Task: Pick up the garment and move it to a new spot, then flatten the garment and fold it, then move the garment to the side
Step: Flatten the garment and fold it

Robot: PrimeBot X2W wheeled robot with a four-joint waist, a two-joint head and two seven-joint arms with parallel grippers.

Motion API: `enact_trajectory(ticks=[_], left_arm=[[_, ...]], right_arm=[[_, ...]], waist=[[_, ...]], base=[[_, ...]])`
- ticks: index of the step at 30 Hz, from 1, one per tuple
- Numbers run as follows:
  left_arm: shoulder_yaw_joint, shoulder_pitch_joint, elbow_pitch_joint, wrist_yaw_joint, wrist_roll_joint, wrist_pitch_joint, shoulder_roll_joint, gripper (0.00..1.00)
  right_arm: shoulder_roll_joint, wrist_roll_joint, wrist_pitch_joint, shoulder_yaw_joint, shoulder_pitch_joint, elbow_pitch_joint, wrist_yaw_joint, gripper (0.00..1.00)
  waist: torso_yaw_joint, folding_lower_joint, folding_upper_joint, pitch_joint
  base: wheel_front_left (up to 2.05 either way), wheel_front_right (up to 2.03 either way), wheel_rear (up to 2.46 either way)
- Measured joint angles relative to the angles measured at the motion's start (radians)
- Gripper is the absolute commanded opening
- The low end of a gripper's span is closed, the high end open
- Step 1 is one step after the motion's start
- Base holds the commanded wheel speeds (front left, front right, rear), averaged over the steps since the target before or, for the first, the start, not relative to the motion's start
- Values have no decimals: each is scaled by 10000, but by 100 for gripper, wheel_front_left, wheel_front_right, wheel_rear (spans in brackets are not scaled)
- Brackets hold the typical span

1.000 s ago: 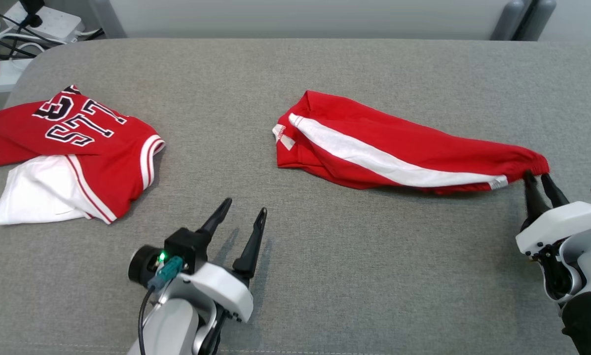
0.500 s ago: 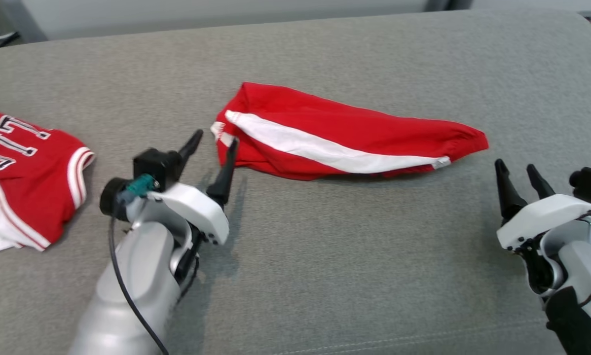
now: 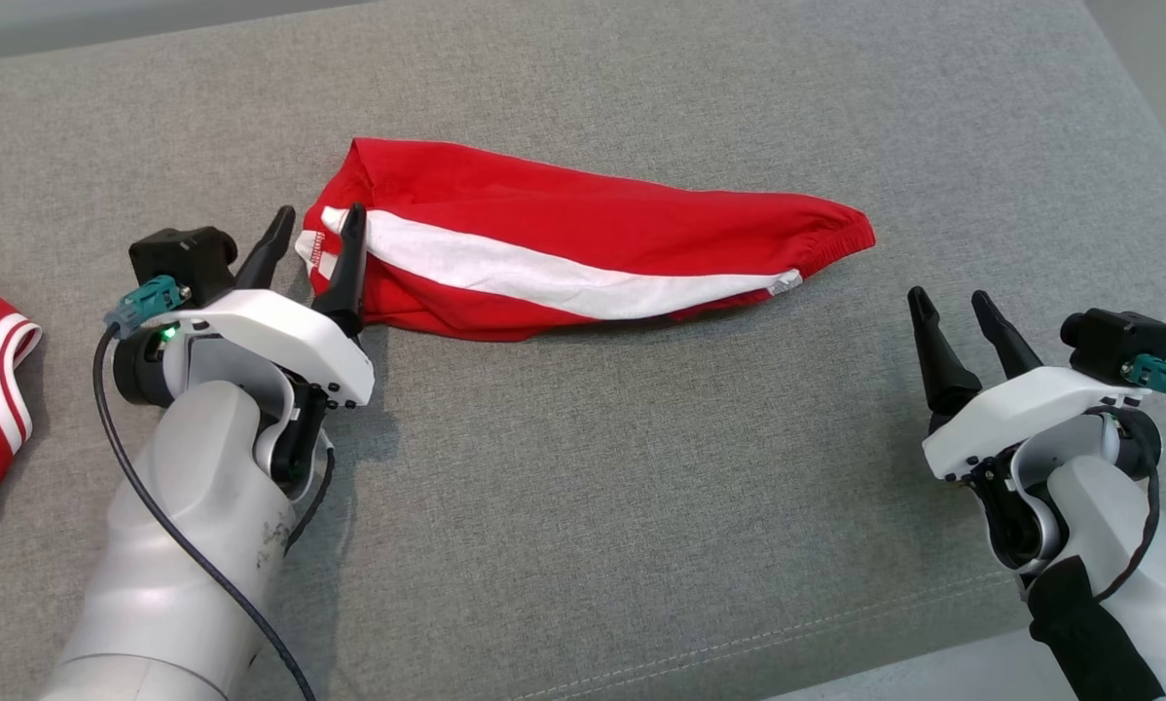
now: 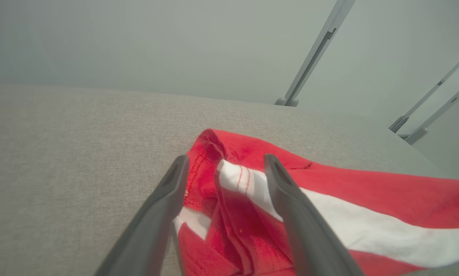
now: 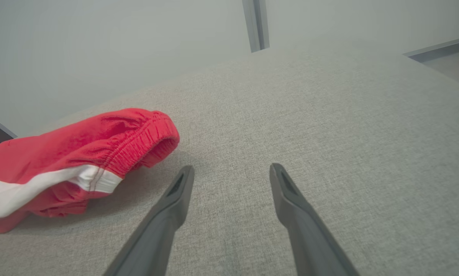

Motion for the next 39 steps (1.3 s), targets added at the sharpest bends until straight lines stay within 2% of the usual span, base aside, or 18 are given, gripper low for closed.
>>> enact_trajectory(ticks=[10,12,15,19,29,30,31,33,35,36,37,39], left_arm=[[-974,-35,245,0,-1492,4,146,100],[-1149,-40,274,0,-1647,4,224,97],[-1352,-45,286,0,-1916,4,343,80],[-1689,-51,251,0,-2286,2,355,100],[-2483,-374,92,0,-3030,2,711,100],[-2537,-419,96,0,-3108,2,734,98],[-2617,-452,111,0,-3166,2,748,87],[-2775,-456,150,0,-3279,2,750,47],[-2945,-456,205,0,-3348,2,757,30],[-2993,-456,242,0,-3402,2,767,28],[-3030,-459,313,0,-3467,2,777,30],[-3150,-460,460,0,-3522,2,819,42]], right_arm=[[209,-180,0,-8,-3,-107,0,100],[213,-182,0,-8,-3,-119,0,100],[213,-186,0,-8,-3,-132,0,100],[213,-259,0,-8,-3,-134,0,100],[274,-270,0,21,-3,-123,0,100],[284,-270,0,23,-3,-123,0,100],[288,-270,0,27,-3,-123,0,100],[286,-270,0,10,-3,-119,0,100],[291,-270,0,4,-3,-121,0,100],[293,-270,0,-6,-3,-125,0,100],[293,-270,0,-19,-3,-127,0,100],[295,-270,0,-46,-3,-132,0,100]], waist=[[-24,0,0,124],[-22,0,0,150],[-13,0,0,164],[-7,0,0,174],[-148,0,0,212],[-169,0,0,215],[-188,0,0,216],[-218,0,1,225],[-244,0,0,236],[-251,0,0,242],[-255,0,0,247],[-257,0,0,251]], base=[[0,0,0],[0,0,0],[0,0,0],[0,0,0],[0,0,0],[0,0,0],[0,0,0],[0,0,0],[0,0,0],[0,0,0],[0,0,0],[0,0,0]])
